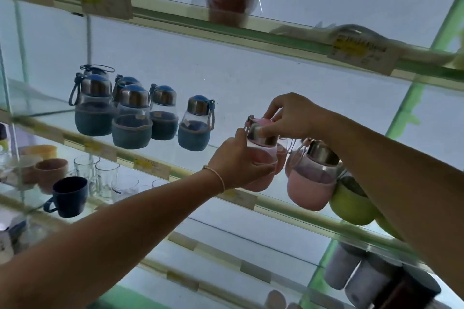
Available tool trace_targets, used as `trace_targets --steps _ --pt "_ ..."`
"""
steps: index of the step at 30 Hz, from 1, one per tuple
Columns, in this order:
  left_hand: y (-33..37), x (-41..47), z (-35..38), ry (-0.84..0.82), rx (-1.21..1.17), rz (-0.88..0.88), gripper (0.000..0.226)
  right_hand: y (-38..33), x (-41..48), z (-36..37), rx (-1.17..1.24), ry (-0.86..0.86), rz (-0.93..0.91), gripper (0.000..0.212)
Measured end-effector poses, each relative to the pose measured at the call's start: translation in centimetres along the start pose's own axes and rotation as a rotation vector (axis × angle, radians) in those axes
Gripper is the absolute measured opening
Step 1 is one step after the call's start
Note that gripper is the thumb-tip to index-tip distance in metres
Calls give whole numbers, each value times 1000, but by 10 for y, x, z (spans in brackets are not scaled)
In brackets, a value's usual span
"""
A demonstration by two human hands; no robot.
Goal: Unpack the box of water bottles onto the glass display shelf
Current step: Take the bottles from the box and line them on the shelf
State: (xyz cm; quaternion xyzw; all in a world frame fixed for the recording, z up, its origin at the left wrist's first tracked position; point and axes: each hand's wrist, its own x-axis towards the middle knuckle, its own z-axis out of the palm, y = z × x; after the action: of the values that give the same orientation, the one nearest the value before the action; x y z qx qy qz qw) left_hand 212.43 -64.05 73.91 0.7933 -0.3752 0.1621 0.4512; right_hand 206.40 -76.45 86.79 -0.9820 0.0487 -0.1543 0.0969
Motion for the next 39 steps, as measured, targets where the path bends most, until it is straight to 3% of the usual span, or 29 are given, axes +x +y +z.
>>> trace_targets --steps 20,39 --pt "-2 10 37 20 40 26 102 26 0 -5 45 -57 83 27" --pt "7 5 33 29 41 6 96 19 -4 -4 -13 -70 70 30"
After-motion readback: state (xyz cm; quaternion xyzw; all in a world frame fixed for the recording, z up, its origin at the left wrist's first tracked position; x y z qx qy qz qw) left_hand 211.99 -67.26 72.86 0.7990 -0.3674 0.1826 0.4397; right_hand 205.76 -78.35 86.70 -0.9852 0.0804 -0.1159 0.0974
